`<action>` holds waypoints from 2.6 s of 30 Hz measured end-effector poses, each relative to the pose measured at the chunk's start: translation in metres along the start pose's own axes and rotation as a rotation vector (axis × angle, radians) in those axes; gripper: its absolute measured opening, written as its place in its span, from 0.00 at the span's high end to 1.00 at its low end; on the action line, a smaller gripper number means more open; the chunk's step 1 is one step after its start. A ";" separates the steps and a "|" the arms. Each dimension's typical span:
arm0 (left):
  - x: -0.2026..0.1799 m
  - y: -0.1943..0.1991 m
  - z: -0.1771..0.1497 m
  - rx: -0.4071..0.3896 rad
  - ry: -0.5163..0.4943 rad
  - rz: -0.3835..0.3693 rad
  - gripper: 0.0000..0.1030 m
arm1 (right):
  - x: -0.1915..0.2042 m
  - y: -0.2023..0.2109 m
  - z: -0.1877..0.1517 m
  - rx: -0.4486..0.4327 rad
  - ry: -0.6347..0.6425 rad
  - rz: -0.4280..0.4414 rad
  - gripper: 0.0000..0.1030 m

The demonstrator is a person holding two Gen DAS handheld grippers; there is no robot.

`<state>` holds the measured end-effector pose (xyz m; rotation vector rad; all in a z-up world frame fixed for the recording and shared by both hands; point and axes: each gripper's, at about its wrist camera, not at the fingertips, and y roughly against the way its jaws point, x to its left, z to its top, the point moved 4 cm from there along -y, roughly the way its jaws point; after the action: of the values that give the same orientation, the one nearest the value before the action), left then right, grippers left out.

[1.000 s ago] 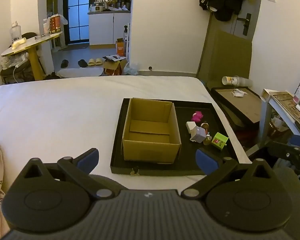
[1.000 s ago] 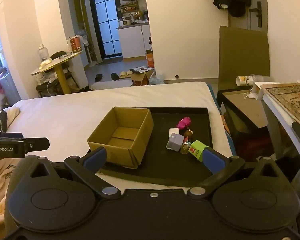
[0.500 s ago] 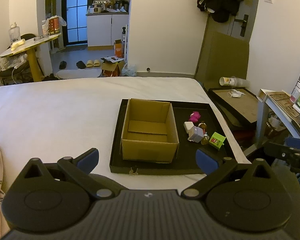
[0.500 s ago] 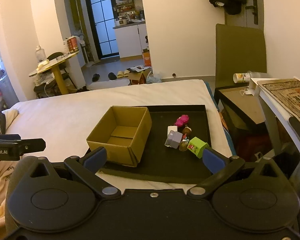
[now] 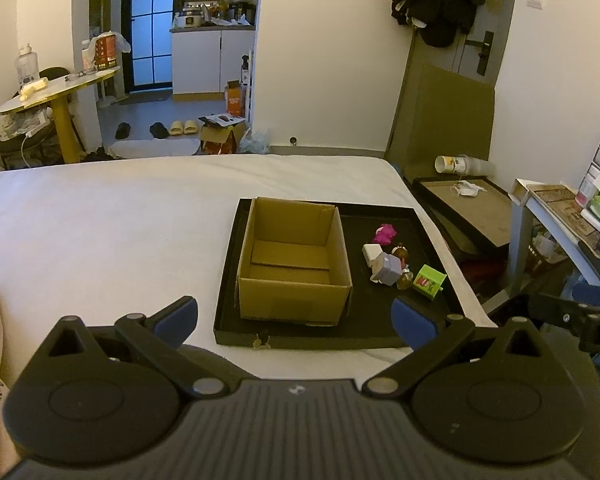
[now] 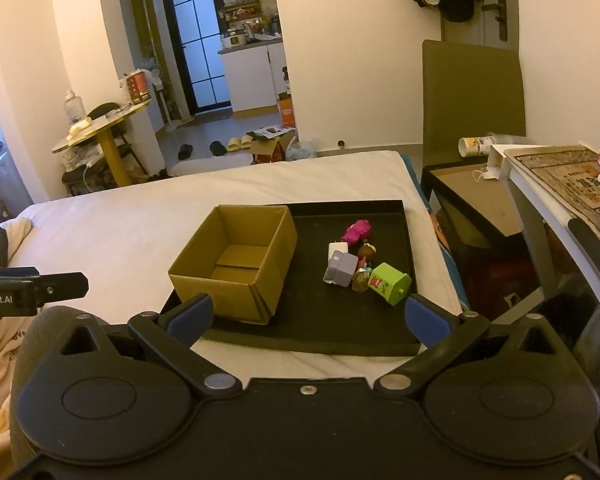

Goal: Organize rigid objects

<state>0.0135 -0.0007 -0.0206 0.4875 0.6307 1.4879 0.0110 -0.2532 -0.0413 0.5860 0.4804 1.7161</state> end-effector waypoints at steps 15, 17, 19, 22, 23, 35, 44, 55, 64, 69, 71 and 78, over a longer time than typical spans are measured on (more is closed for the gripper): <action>-0.001 0.000 0.001 0.008 0.000 -0.004 0.00 | -0.006 0.001 0.000 0.004 -0.024 -0.004 0.00; -0.001 -0.001 0.001 0.008 -0.001 -0.003 0.00 | -0.005 0.001 0.000 0.000 -0.019 -0.004 0.00; -0.001 -0.001 0.002 0.009 -0.002 -0.004 0.00 | -0.005 0.000 0.000 0.001 -0.019 -0.005 0.00; -0.002 -0.002 0.002 0.010 -0.005 -0.004 0.00 | -0.004 0.000 -0.001 0.003 -0.022 -0.006 0.00; -0.002 -0.002 0.002 0.011 -0.005 -0.003 0.00 | -0.005 0.000 -0.001 0.004 -0.022 -0.007 0.00; 0.006 -0.014 0.007 0.022 0.012 0.018 0.00 | -0.004 -0.007 0.001 0.008 -0.009 -0.027 0.00; 0.009 -0.026 0.012 0.040 0.017 0.022 0.00 | -0.006 -0.015 0.005 0.016 -0.011 -0.033 0.00; 0.016 -0.043 0.020 0.066 0.023 0.032 0.00 | -0.013 -0.033 0.010 0.030 -0.016 -0.047 0.00; 0.026 -0.062 0.025 0.095 0.038 0.063 0.01 | -0.027 -0.054 0.011 0.046 -0.039 -0.055 0.00; 0.031 -0.075 0.030 0.115 0.044 0.077 0.01 | -0.037 -0.062 0.014 0.041 -0.067 -0.078 0.03; 0.034 -0.080 0.033 0.116 0.048 0.081 0.01 | -0.040 -0.066 0.015 0.042 -0.068 -0.104 0.03; 0.045 -0.100 0.037 0.153 0.089 0.095 0.02 | -0.048 -0.081 0.020 0.066 -0.073 -0.120 0.05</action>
<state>0.1124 0.0428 -0.0625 0.5779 0.8045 1.5645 0.0940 -0.2826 -0.0801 0.6523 0.5117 1.5640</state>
